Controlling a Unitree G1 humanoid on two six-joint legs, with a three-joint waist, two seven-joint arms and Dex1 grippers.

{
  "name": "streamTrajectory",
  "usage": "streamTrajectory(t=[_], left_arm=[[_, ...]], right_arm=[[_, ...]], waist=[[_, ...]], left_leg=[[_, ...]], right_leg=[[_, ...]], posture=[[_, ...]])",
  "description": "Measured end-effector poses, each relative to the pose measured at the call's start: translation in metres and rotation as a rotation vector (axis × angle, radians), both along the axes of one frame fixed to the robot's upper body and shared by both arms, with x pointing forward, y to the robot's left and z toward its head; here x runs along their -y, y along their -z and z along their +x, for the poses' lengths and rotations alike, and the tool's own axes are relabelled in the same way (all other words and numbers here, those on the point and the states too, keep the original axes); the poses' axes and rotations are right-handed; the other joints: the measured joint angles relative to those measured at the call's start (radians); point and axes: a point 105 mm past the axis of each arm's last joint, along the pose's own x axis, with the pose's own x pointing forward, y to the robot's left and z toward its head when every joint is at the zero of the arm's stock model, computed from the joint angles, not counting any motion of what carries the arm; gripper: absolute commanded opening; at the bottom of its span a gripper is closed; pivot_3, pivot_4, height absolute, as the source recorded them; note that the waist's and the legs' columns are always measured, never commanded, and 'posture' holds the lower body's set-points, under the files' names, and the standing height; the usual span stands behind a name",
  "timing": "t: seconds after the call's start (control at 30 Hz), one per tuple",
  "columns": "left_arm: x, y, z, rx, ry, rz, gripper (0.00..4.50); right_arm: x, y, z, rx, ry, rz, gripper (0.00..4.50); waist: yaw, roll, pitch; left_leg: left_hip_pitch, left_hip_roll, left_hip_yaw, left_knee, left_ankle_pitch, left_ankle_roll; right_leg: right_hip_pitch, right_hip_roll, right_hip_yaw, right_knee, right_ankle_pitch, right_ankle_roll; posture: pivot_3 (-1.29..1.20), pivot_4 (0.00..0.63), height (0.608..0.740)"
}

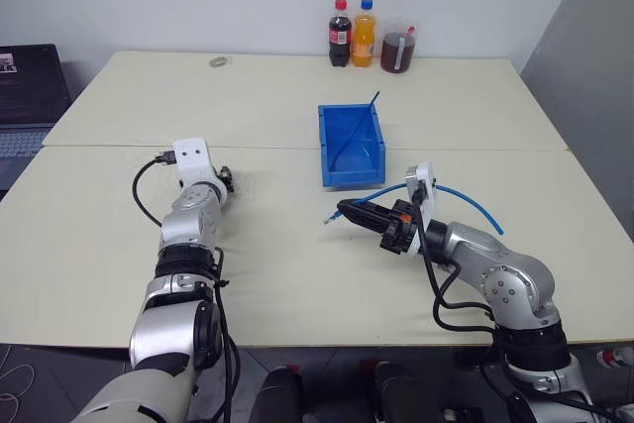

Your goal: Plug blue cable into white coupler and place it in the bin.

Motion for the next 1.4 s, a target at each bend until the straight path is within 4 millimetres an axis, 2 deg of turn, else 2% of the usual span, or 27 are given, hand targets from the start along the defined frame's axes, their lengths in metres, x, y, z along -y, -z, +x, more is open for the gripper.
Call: streamTrajectory(t=[0.03,0.13,0.17,0.4,0.5,0.67,0.83,0.93,1.03,1.13,1.23,1.4], left_arm=[[-0.001,0.001,0.0,0.0,-0.005,0.001,1.71],[-0.003,0.002,0.0,0.0,-0.011,0.004,0.9],[-0.003,0.002,0.0,0.001,-0.011,0.005,0.81],[0.001,0.002,-0.002,0.008,0.043,-0.002,0.8],[0.013,0.004,-0.009,0.006,0.192,0.034,0.8],[0.054,0.001,-0.038,-0.024,0.632,0.092,0.8],[0.11,-0.016,-0.071,-0.029,1.113,0.114,0.8],[0.132,-0.012,-0.098,-0.079,1.41,0.183,0.8],[0.141,0.003,-0.127,-0.18,1.706,0.296,0.8],[0.146,0.015,-0.141,-0.246,1.881,0.375,0.8],[0.143,0.025,-0.143,-0.296,1.935,0.421,0.8],[0.146,0.027,-0.137,-0.276,1.977,0.459,0.8]], right_arm=[[0.0,0.0,0.0,-0.001,0.0,0.0,0.0],[0.0,0.002,0.0,-0.006,0.002,0.0,0.0],[0.001,0.002,0.0,-0.007,0.003,0.0,0.0],[0.002,0.003,0.0,0.003,0.017,-0.014,0.0],[0.004,0.0,-0.003,0.035,0.022,-0.03,0.0],[0.02,0.009,-0.014,0.072,0.051,-0.123,0.0],[0.024,0.014,-0.031,0.097,0.029,-0.176,0.0],[0.026,0.015,-0.037,0.128,0.022,-0.215,0.0],[0.029,0.019,-0.039,0.154,0.012,-0.272,0.0],[0.027,0.02,-0.041,0.196,-0.008,-0.307,0.0],[0.02,0.019,-0.041,0.247,-0.036,-0.334,0.0],[0.004,0.017,-0.031,0.329,-0.083,-0.366,0.0]], waist=[[0.0,0.0,0.0],[0.0,0.0,0.0],[0.0,0.0,0.0],[-0.001,0.0,0.0],[-0.001,0.0,0.0],[0.001,0.0,0.0],[0.0,0.0,0.0],[-0.003,0.0,0.0],[-0.006,0.0,0.0],[-0.003,0.0,0.0],[-0.004,0.0,0.0],[-0.001,0.0,0.0]], left_leg=[[0.0,0.0,0.0,0.0,0.0,0.0],[0.0,0.0,0.0,0.0,0.0,0.0],[0.0,0.0,0.0,0.0,0.0,0.0],[0.0,0.0,0.0,0.0,0.0,0.0],[0.0,0.0,0.0,0.0,0.0,-0.001],[0.0,0.0,0.0,0.0,0.0,-0.001],[0.001,0.0,0.0,0.0,0.0,0.0],[0.002,0.0,0.0,0.0,0.0,0.0],[0.002,0.0,0.0,-0.001,0.0,0.0],[0.001,0.0,0.0,0.0,0.0,0.0],[0.001,0.0,0.0,0.0,0.0,0.0],[0.001,0.0,0.0,0.001,0.0,0.0]], right_leg=[[0.0,0.0,0.0,0.0,0.0,0.0],[0.0,0.0,0.0,0.0,0.0,0.0],[0.0,0.0,0.0,0.0,0.0,0.0],[0.0,0.0,0.0,0.0,0.0,0.0],[0.0,0.0,0.0,0.001,0.0,0.0],[0.0,-0.001,0.0,0.001,0.0,-0.001],[0.0,0.0,0.0,0.001,0.0,0.0],[0.0,0.0,0.0,0.002,-0.001,0.0],[0.0,0.001,0.0,0.001,-0.002,-0.001],[0.0,0.001,0.0,0.001,-0.003,0.001],[0.0,0.001,0.0,0.001,-0.004,0.003],[0.0,0.001,0.0,0.001,-0.004,0.003]], posture=[[0.0,0.15,0.74],[0.0,0.15,0.74],[0.0,0.15,0.74],[0.0,0.15,0.74],[0.0,0.15,0.74],[0.0,0.15,0.74],[0.0,0.15,0.74],[0.0,0.15,0.74],[0.0,0.15,0.74],[0.0,0.15,0.74],[0.0,0.15,0.74],[0.0,0.15,0.74]])
